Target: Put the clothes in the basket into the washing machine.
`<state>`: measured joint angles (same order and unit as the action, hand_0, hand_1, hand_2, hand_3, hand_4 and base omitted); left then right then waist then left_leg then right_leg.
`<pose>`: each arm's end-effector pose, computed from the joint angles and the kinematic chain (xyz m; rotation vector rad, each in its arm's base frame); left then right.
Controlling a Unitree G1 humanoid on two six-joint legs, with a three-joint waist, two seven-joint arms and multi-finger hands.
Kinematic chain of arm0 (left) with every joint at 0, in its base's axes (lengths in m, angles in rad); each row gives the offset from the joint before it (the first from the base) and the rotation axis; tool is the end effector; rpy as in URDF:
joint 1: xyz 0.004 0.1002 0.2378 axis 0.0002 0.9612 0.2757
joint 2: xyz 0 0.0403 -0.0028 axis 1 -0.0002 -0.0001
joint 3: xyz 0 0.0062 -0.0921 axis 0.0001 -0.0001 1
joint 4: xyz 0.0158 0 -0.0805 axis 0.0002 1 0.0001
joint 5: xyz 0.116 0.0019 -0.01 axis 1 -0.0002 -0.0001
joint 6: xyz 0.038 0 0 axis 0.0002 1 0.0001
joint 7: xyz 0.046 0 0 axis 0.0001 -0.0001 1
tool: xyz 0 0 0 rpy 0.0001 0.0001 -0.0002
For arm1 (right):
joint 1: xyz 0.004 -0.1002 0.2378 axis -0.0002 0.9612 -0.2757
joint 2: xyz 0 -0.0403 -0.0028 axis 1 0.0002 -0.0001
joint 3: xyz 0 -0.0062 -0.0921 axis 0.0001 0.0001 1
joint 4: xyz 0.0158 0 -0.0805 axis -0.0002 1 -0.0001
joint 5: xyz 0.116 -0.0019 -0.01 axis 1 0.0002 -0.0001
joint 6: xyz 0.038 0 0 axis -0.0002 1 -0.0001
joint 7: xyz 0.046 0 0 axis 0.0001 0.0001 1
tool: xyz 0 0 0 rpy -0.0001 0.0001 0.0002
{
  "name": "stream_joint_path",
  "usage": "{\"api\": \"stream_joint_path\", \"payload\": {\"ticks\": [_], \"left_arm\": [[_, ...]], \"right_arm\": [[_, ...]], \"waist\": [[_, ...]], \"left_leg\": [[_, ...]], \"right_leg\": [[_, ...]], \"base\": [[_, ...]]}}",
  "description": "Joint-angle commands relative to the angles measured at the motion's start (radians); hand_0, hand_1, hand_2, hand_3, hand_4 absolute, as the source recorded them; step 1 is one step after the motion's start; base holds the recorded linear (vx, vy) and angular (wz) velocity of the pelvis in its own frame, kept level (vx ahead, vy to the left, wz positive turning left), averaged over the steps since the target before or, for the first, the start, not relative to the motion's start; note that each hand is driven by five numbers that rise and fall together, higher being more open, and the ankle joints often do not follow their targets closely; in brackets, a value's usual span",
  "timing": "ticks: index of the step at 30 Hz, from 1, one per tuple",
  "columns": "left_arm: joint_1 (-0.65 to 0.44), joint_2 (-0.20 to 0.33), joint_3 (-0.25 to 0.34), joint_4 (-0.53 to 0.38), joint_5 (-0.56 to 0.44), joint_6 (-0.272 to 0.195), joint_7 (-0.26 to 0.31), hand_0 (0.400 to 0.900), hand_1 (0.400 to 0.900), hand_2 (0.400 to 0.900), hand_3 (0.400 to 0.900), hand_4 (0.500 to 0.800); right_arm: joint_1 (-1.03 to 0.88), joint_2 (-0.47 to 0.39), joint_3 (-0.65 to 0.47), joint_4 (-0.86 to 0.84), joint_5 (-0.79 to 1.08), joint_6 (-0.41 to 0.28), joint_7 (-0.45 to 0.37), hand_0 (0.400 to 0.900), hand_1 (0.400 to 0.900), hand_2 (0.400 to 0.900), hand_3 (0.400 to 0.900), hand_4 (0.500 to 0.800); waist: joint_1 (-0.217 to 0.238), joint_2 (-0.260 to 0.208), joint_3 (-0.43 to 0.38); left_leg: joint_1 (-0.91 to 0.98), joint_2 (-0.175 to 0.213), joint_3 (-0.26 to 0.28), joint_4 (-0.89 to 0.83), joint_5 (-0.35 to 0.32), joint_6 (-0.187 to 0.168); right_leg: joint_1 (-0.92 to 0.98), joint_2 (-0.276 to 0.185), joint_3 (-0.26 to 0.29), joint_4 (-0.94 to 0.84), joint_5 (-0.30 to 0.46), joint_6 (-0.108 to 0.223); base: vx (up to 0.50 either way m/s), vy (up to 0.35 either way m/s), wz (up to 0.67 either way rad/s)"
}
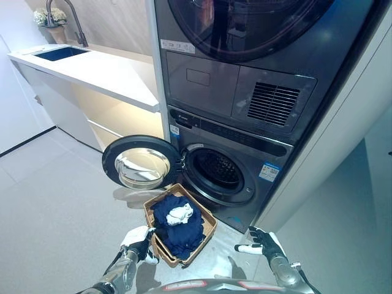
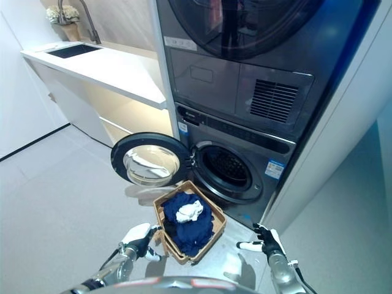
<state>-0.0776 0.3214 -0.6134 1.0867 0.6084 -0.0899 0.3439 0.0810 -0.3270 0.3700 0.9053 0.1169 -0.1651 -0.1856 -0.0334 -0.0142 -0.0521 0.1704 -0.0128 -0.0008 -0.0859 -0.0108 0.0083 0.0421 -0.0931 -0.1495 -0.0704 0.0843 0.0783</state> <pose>0.1162 0.1991 -0.1090 1.2439 0.6527 -0.4705 0.1043 -0.2108 -0.1004 -0.4092 0.8351 -0.0119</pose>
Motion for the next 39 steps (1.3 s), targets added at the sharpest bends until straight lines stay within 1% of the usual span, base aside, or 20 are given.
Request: {"api": "stream_joint_path", "payload": {"ticks": [1,5,9,16,17,21,28,30,33,35,36,37,38,39], "left_arm": [[-0.082,0.006,0.047,0.041,-0.017,-0.017,0.051,0.9,0.9,0.9,0.9,0.8],[-0.076,0.012,0.043,0.024,-0.021,-0.027,0.049,0.9,0.9,0.9,0.9,0.8],[-0.074,0.011,0.059,0.032,-0.037,-0.02,0.06,0.9,0.9,0.9,0.9,0.8],[-0.072,0.008,0.062,0.035,-0.049,-0.017,0.057,0.9,0.9,0.9,0.9,0.8],[-0.072,0.008,0.062,0.034,-0.049,-0.017,0.058,0.9,0.9,0.9,0.9,0.8],[-0.068,0.003,0.074,0.038,-0.081,-0.019,0.057,0.9,0.9,0.9,0.9,0.8],[-0.069,0.002,0.073,0.053,-0.079,-0.013,0.052,0.9,0.9,0.9,0.9,0.8],[-0.077,0.005,0.07,0.047,-0.076,-0.013,0.054,0.9,0.9,0.9,0.9,0.8],[-0.105,0.013,0.061,0.04,-0.08,-0.013,0.064,0.9,0.9,0.9,0.9,0.8],[-0.116,0.014,0.069,0.045,-0.094,-0.011,0.068,0.9,0.9,0.9,0.9,0.8],[-0.116,0.013,0.091,0.053,-0.129,-0.011,0.066,0.9,0.9,0.9,0.9,0.8],[-0.116,0.013,0.091,0.053,-0.129,-0.011,0.066,0.9,0.9,0.9,0.9,0.8],[-0.117,0.01,0.101,0.061,-0.146,-0.008,0.067,0.9,0.9,0.9,0.9,0.8],[-0.118,0.009,0.099,0.065,-0.144,-0.007,0.067,0.9,0.9,0.9,0.9,0.8]], "right_arm": [[-0.046,0.008,0.004,0.006,0.009,-0.068,-0.034,0.9,0.9,0.9,0.9,0.8],[-0.042,0.006,-0.001,0.002,0.014,-0.071,-0.032,0.9,0.9,0.9,0.9,0.8],[-0.037,0.005,-0.004,-0.008,0.02,-0.074,-0.032,0.9,0.9,0.9,0.9,0.8],[-0.034,0.006,-0.004,0.002,0.026,-0.073,-0.032,0.9,0.9,0.9,0.9,0.8],[-0.035,0.007,-0.005,0.002,0.026,-0.073,-0.033,0.9,0.9,0.9,0.9,0.8],[-0.034,0.009,-0.006,0.02,0.023,-0.07,-0.036,0.9,0.9,0.9,0.9,0.8],[-0.037,0.002,-0.011,0.011,0.024,-0.071,-0.041,0.9,0.9,0.9,0.9,0.8],[-0.041,-0.001,-0.011,0.001,0.024,-0.07,-0.041,0.9,0.9,0.9,0.9,0.8],[-0.051,-0.022,-0.013,-0.036,0.021,-0.071,-0.044,0.9,0.9,0.9,0.9,0.8],[-0.046,-0.031,-0.017,-0.059,0.024,-0.072,-0.045,0.9,0.9,0.9,0.9,0.8],[-0.03,-0.033,-0.023,-0.07,0.021,-0.074,-0.044,0.9,0.9,0.9,0.9,0.8],[-0.029,-0.033,-0.023,-0.071,0.021,-0.073,-0.044,0.9,0.9,0.9,0.9,0.8],[-0.022,-0.038,-0.027,-0.075,0.021,-0.074,-0.042,0.9,0.9,0.9,0.9,0.8],[-0.016,-0.044,-0.031,-0.083,0.021,-0.075,-0.041,0.9,0.9,0.9,0.9,0.8]], "waist": [[0.002,-0.05,-0.034],[0.003,-0.049,-0.034],[0.003,-0.049,-0.034],[0.003,-0.045,-0.035],[0.002,-0.048,-0.034],[0.004,-0.049,-0.035],[0.004,-0.045,-0.032],[0.002,-0.042,-0.026],[-0.012,-0.036,0.005],[-0.014,-0.042,0.013],[-0.01,-0.052,0.003],[-0.01,-0.051,0.002],[-0.008,-0.057,-0.003],[-0.007,-0.061,-0.005]], "left_leg": [[-0.041,-0.004,0.025,0.052,-0.051,-0.032],[-0.039,-0.002,0.024,0.053,-0.052,-0.033],[-0.038,-0.001,0.024,0.054,-0.052,-0.035],[-0.03,0.006,0.021,0.055,-0.06,-0.037],[-0.037,0.002,0.022,0.057,-0.052,-0.037],[-0.034,0.009,0.02,0.055,-0.05,-0.04],[-0.029,0.022,0.014,0.053,-0.055,-0.047],[-0.038,0.025,0.013,0.063,-0.056,-0.047],[-0.069,0.032,0.005,0.092,-0.052,-0.045],[-0.083,0.042,0.002,0.098,-0.048,-0.049],[-0.08,0.055,-0.002,0.102,-0.049,-0.057],[-0.081,0.056,-0.002,0.102,-0.05,-0.057],[-0.084,0.067,-0.007,0.123,-0.058,-0.062],[-0.09,0.072,-0.012,0.146,-0.068,-0.067]], "right_leg": [[-0.032,-0.007,0.017,0.052,-0.007,0.046],[-0.028,-0.006,0.016,0.051,-0.01,0.045],[-0.024,-0.003,0.017,0.05,-0.013,0.043],[-0.013,0.004,0.014,0.052,-0.025,0.04],[-0.019,0.0,0.014,0.054,-0.018,0.038],[-0.013,0.005,0.01,0.051,-0.021,0.034],[-0.008,0.016,0.006,0.054,-0.035,0.032],[-0.028,0.015,0.006,0.092,-0.048,0.031],[-0.096,0.017,0.034,0.202,-0.085,0.017],[-0.117,0.029,0.047,0.23,-0.103,0.009],[-0.117,0.041,0.046,0.232,-0.111,0.004],[-0.117,0.041,0.046,0.232,-0.111,0.003],[-0.112,0.051,0.043,0.229,-0.117,-0.002],[-0.107,0.059,0.041,0.224,-0.119,-0.005]], "base": [[0.0,0.0,0.0],[0.0,0.0,0.0],[0.0,0.0,0.0],[0.01,-0.007,0.0],[-0.03,-0.026,0.03],[0.0,0.0,0.0],[0.02,-0.033,0.03],[-0.01,-0.024,0.06],[-0.06,-0.027,0.13],[0.01,-0.12,0.1],[0.08,-0.134,0.07],[0.13,-0.169,0.11],[0.1,-0.131,0.1],[0.13,-0.191,0.17]]}}
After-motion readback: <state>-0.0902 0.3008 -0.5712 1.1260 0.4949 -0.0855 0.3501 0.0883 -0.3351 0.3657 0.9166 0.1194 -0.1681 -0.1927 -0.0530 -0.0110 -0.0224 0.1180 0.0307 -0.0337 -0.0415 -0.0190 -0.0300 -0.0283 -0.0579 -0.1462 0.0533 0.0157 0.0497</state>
